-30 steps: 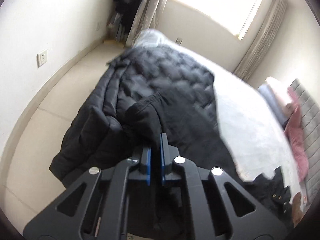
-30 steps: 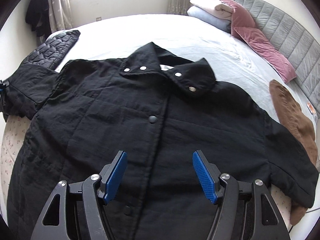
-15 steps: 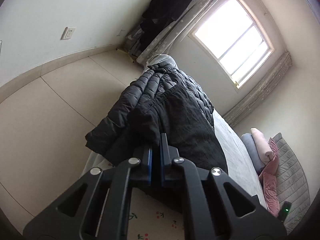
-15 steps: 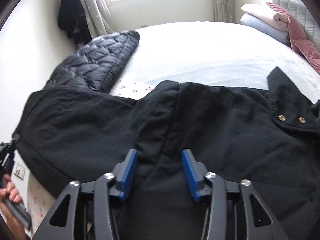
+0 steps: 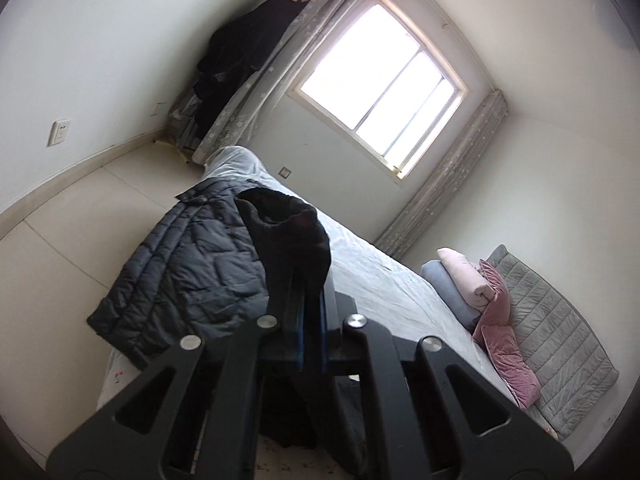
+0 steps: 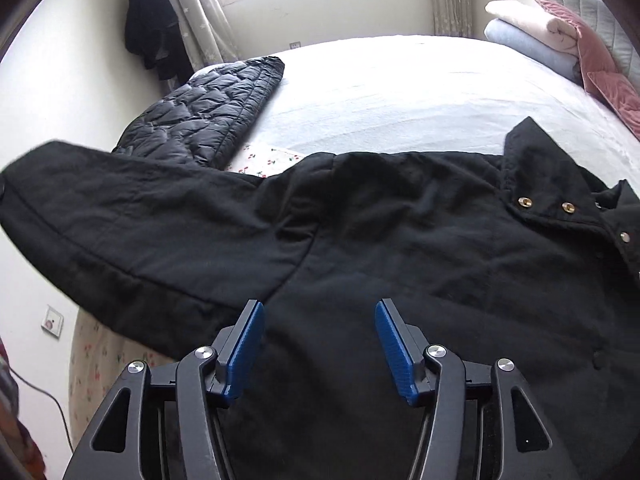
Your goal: Fold large clothes
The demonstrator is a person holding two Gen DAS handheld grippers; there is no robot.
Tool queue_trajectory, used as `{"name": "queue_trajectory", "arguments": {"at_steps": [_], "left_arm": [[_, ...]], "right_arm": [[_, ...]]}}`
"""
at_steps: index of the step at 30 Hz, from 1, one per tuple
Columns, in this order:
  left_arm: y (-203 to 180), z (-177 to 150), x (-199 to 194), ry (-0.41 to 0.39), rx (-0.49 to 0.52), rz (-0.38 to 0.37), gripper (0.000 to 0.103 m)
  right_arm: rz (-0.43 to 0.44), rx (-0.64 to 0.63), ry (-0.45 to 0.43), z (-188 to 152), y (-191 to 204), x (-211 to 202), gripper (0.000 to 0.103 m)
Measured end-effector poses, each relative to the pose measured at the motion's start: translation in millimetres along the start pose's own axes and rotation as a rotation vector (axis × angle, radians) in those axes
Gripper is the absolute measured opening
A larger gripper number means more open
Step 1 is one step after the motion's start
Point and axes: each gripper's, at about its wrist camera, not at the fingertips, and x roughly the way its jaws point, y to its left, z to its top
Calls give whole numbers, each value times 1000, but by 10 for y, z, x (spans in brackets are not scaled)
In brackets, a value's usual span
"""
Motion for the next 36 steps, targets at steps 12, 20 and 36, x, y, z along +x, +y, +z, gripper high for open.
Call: {"name": "queue_trajectory", "arguments": {"at_steps": [12,20,36], "left_arm": [[-2299,-699,44,213,263,-337,7],[-3198,-1802,135,503,415,-524,21],[-1456,-1804,990,640,505,-197,18]], "right_arm": [[-26,188,-81,-565,-1201,-1220,68],[-35,340,-123,-859,-1930,-1588,68],[193,601,-47,-1088,-2405,-923,46]]}}
